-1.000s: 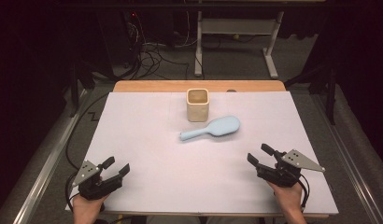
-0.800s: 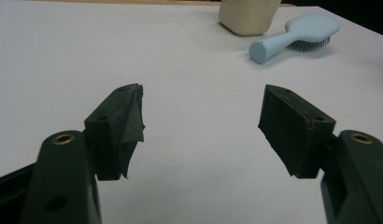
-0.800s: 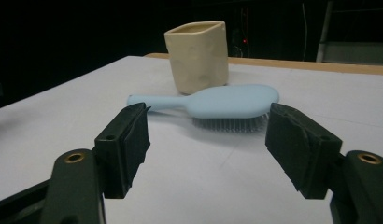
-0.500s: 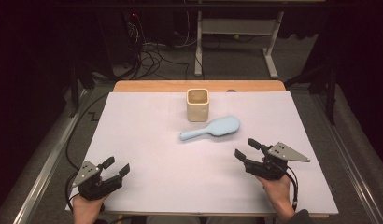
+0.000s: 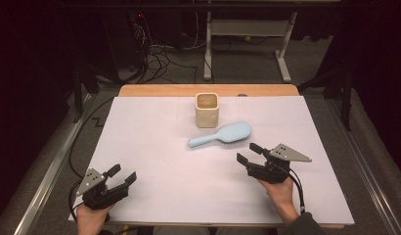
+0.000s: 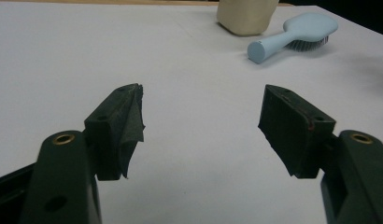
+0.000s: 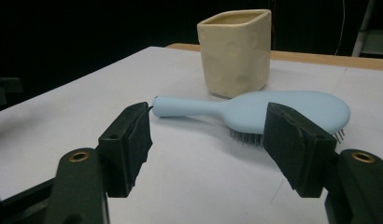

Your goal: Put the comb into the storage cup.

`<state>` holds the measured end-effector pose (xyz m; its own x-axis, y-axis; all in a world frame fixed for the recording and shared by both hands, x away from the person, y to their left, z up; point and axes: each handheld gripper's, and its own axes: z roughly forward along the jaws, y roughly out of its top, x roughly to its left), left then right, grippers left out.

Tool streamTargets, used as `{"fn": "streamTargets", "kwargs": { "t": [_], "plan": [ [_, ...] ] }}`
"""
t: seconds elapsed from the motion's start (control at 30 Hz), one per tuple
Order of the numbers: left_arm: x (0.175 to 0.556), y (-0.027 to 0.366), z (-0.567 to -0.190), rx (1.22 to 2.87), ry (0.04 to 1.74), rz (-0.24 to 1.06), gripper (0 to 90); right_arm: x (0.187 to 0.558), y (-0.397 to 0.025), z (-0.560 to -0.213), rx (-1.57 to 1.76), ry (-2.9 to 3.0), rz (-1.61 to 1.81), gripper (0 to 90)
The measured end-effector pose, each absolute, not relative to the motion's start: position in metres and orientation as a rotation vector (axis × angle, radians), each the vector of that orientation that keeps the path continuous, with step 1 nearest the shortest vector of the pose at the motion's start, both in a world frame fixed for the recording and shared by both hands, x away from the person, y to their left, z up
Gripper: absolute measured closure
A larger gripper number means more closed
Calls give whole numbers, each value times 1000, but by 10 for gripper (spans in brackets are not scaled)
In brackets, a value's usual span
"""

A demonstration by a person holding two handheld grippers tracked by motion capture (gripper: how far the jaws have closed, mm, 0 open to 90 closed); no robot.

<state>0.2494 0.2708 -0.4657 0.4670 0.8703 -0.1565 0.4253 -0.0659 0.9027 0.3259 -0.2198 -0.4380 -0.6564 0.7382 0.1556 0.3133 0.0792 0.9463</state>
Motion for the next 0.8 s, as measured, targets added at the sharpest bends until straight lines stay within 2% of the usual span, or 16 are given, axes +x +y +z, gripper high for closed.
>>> {"fn": "streamTargets", "kwargs": {
  "t": [0.47,0.8],
  "plan": [
    [249,270,-466,1687,1118,535,312,339,-212,-439,1070,2012,1606,350],
    [249,270,-466,1685,1119,530,312,347,-196,-436,1063,2060,1583,393]
  ]
}}
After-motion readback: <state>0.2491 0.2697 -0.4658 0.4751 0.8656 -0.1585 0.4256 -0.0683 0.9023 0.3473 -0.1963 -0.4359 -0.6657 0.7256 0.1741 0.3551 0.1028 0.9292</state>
